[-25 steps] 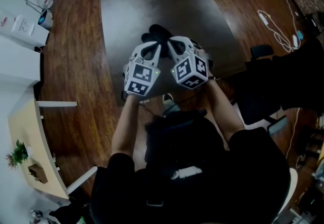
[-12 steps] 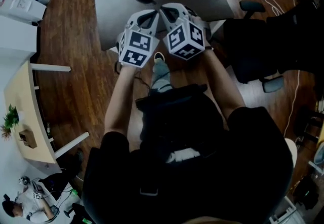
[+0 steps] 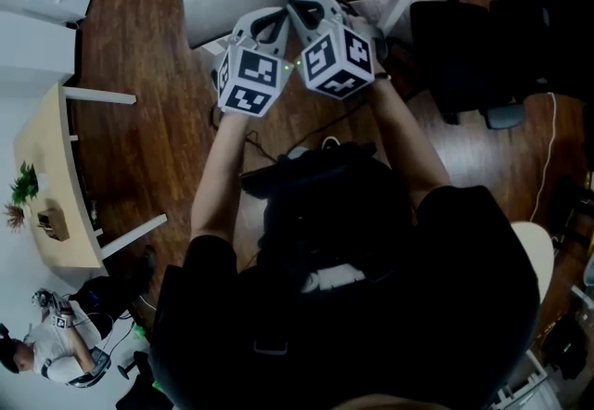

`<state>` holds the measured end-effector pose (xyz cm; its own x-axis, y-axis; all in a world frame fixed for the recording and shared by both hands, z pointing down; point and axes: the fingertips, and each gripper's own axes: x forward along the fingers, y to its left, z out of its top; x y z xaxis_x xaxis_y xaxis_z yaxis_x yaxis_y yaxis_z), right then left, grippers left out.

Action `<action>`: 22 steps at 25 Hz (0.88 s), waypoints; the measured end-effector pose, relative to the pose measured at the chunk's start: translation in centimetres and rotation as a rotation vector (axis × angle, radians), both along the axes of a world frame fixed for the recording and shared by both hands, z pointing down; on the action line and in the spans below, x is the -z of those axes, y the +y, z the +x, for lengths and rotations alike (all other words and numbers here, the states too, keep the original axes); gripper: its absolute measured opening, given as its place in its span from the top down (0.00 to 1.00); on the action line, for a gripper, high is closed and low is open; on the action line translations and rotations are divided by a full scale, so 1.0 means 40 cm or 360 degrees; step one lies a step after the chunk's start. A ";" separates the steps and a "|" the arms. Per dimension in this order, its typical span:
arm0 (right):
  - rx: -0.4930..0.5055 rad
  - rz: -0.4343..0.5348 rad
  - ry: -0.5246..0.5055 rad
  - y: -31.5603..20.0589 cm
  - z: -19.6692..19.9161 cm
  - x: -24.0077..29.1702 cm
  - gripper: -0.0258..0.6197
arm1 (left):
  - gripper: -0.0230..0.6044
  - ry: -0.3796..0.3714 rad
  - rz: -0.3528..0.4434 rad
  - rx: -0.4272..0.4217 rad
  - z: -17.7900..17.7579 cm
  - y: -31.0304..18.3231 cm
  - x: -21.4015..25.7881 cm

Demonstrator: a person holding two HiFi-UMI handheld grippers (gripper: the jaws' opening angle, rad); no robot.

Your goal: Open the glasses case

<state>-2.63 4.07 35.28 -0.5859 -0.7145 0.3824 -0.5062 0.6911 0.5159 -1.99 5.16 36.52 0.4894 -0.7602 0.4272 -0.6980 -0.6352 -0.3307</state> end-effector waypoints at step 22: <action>-0.0059 0.0055 0.0105 0.601 -0.141 0.022 0.95 | 0.97 0.0008 0.0025 -0.0024 -0.144 0.599 0.017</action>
<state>-8.25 28.12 34.40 -0.5334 -0.7486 0.3939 -0.4952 0.6538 0.5721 -7.74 29.14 35.83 0.5033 -0.7593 0.4125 -0.6899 -0.6405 -0.3373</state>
